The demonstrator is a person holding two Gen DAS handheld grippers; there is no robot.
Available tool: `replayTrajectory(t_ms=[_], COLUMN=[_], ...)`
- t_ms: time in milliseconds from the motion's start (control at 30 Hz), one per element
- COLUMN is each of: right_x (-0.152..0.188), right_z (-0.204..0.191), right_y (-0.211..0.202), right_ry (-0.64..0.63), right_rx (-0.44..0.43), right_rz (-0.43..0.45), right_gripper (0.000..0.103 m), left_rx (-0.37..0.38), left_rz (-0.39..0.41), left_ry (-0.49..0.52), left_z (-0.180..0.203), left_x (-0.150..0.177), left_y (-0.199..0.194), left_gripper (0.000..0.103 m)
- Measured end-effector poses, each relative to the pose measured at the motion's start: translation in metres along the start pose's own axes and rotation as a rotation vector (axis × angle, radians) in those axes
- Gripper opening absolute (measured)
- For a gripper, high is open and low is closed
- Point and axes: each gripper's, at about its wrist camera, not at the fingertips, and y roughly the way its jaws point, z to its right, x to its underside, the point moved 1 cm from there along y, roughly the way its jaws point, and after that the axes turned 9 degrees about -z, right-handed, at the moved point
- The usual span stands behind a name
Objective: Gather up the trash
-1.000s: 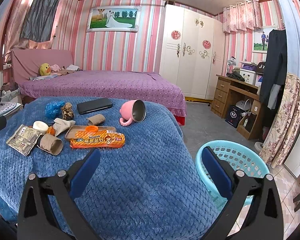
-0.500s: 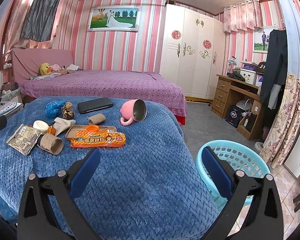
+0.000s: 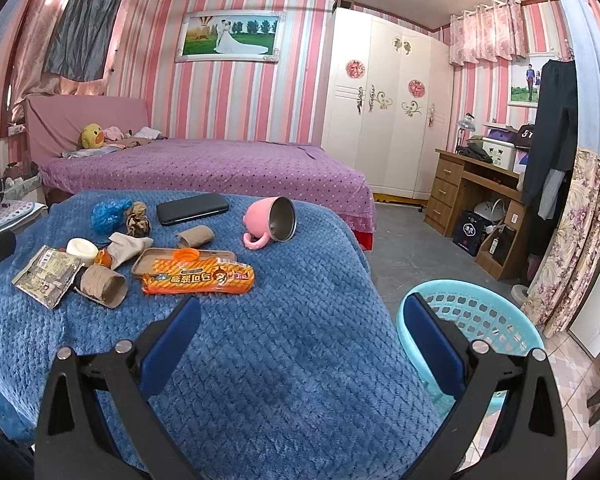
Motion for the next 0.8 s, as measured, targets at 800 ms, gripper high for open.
replayTrajectory(t_ms=[800], right_x=[-0.019], right_z=[-0.005], right_y=[0.031], right_ry=[0.004], right_rx=[0.013], right_rz=[0.007], right_gripper=[0.099], left_rx=[-0.004], left_rz=[-0.024], left_ry=[0.044], left_z=[-0.019], left_x=[-0.015], left_y=[0.042], left_gripper=[0.098])
